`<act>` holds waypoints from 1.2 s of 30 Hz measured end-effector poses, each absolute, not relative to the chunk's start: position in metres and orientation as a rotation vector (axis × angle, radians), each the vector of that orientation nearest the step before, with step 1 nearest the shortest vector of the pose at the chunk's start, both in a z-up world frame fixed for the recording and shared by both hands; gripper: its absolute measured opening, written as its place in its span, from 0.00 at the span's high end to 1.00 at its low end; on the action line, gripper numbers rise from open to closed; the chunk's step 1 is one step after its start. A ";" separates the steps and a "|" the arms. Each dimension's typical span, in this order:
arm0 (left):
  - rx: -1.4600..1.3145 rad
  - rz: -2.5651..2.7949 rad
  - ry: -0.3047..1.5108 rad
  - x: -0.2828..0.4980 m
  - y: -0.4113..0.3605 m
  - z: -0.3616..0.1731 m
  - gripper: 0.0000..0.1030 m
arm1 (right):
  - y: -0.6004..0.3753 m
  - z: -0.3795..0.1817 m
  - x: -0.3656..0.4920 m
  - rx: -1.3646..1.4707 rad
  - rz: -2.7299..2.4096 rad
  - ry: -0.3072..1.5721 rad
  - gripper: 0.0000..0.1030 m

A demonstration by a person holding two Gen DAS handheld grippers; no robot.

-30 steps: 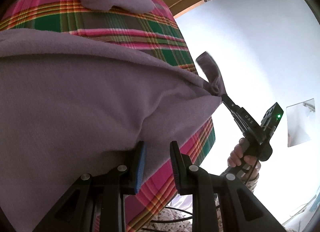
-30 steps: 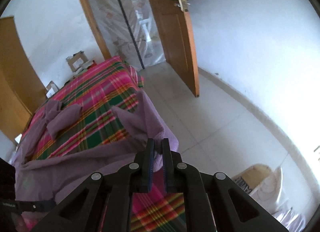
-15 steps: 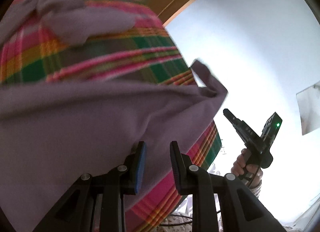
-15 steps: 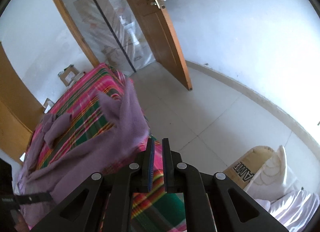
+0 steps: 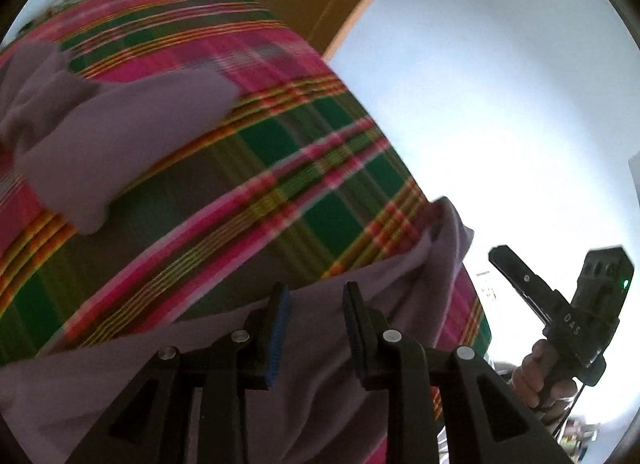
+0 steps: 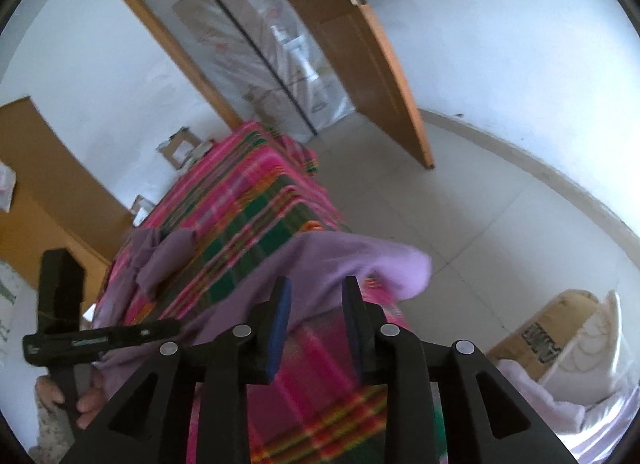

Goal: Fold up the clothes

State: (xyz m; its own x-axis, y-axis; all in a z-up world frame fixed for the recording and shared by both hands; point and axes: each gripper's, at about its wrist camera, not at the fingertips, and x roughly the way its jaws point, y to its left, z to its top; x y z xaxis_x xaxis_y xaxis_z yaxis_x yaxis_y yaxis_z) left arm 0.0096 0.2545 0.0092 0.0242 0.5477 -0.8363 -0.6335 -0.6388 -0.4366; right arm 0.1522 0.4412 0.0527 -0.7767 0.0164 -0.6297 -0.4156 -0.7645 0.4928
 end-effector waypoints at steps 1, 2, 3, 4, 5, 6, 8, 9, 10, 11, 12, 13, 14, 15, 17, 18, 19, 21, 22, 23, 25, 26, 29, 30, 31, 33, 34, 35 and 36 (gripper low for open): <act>-1.442 1.743 0.098 0.011 0.257 0.009 0.73 | 0.438 0.054 0.147 -0.921 2.599 0.941 0.70; -1.433 1.735 0.099 0.012 0.259 0.010 0.73 | 0.433 0.054 0.140 -0.943 2.615 0.943 0.70; -1.421 1.726 0.106 0.014 0.260 0.011 0.73 | 0.428 0.054 0.133 -0.974 2.633 0.936 0.70; -1.407 1.719 0.124 0.016 0.262 0.013 0.73 | 0.425 0.053 0.128 -1.005 2.641 0.918 0.69; -1.388 1.725 0.142 0.019 0.263 0.015 0.73 | 0.421 0.053 0.123 -1.031 2.643 0.899 0.69; -1.369 1.733 0.161 0.021 0.265 0.018 0.73 | 0.417 0.052 0.118 -1.052 2.645 0.886 0.69; -1.345 1.742 0.174 0.023 0.267 0.021 0.72 | 0.411 0.051 0.110 -1.091 2.645 0.861 0.69; -1.332 1.743 0.177 0.024 0.268 0.023 0.71 | 0.408 0.051 0.105 -1.109 2.644 0.847 0.69; -1.316 1.739 0.194 0.025 0.271 0.024 0.71 | 0.405 0.051 0.101 -1.123 2.644 0.830 0.69; -1.308 1.735 0.221 0.027 0.275 0.023 0.71 | 0.403 0.052 0.097 -1.132 2.637 0.817 0.69; -1.311 1.730 0.238 0.028 0.278 0.021 0.71 | 0.402 0.051 0.095 -1.141 2.616 0.815 0.69; -1.316 1.724 0.251 0.028 0.281 0.019 0.71 | 0.403 0.049 0.092 -1.160 2.585 0.817 0.69; -1.319 1.718 0.256 0.028 0.283 0.017 0.71 | 0.403 0.047 0.087 -1.195 2.548 0.811 0.69; -1.325 1.711 0.262 0.028 0.285 0.015 0.71 | 0.402 0.044 0.084 -1.220 2.520 0.807 0.69; -1.325 1.712 0.271 0.028 0.287 0.013 0.71 | 0.402 0.041 0.083 -1.230 2.494 0.814 0.69; -1.322 1.715 0.278 0.028 0.287 0.012 0.71 | 0.403 0.041 0.085 -1.230 2.486 0.814 0.70; -1.321 1.724 0.289 0.027 0.289 0.012 0.71 | 0.403 0.041 0.086 -1.228 2.482 0.808 0.73; -1.317 1.732 0.309 0.028 0.291 0.011 0.71 | 0.404 0.042 0.088 -1.229 2.465 0.783 0.83; -1.311 1.733 0.316 0.029 0.293 0.012 0.71 | 0.405 0.042 0.090 -1.227 2.462 0.786 0.85; -1.301 1.732 0.326 0.031 0.294 0.012 0.71 | 0.406 0.041 0.093 -1.221 2.462 0.802 0.87; -1.285 1.728 0.352 0.035 0.299 0.013 0.71 | 0.408 0.040 0.101 -1.199 2.459 0.829 0.92; -1.281 1.725 0.363 0.036 0.302 0.012 0.71 | 0.410 0.040 0.105 -1.185 2.458 0.846 0.93; -1.268 1.720 0.395 0.039 0.309 0.011 0.71 | 0.413 0.037 0.115 -1.156 2.460 0.892 0.94; -1.266 1.721 0.407 0.039 0.311 0.010 0.71 | 0.414 0.037 0.118 -1.147 2.460 0.903 0.94; -1.266 1.716 0.417 0.040 0.314 0.010 0.71 | 0.414 0.036 0.122 -1.138 2.461 0.910 0.94; -1.266 1.704 0.435 0.040 0.319 0.010 0.71 | 0.415 0.036 0.131 -1.112 2.465 0.926 0.95; -1.266 1.703 0.443 0.040 0.322 0.009 0.71 | 0.416 0.035 0.136 -1.102 2.461 0.925 0.95; -1.266 1.702 0.451 0.040 0.324 0.009 0.71 | 0.416 0.035 0.140 -1.089 2.459 0.928 0.95; -1.270 1.699 0.447 0.039 0.326 0.009 0.71 | 0.418 0.035 0.143 -1.070 2.460 0.934 0.96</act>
State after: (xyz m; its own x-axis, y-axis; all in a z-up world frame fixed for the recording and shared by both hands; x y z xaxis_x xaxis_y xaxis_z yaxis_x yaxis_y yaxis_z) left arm 0.0392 0.3261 0.0092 -0.0261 0.4592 -0.8879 -0.8369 -0.4958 -0.2318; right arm 0.1432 0.4176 0.0349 -0.6776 0.0148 -0.7353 -0.4993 -0.7434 0.4451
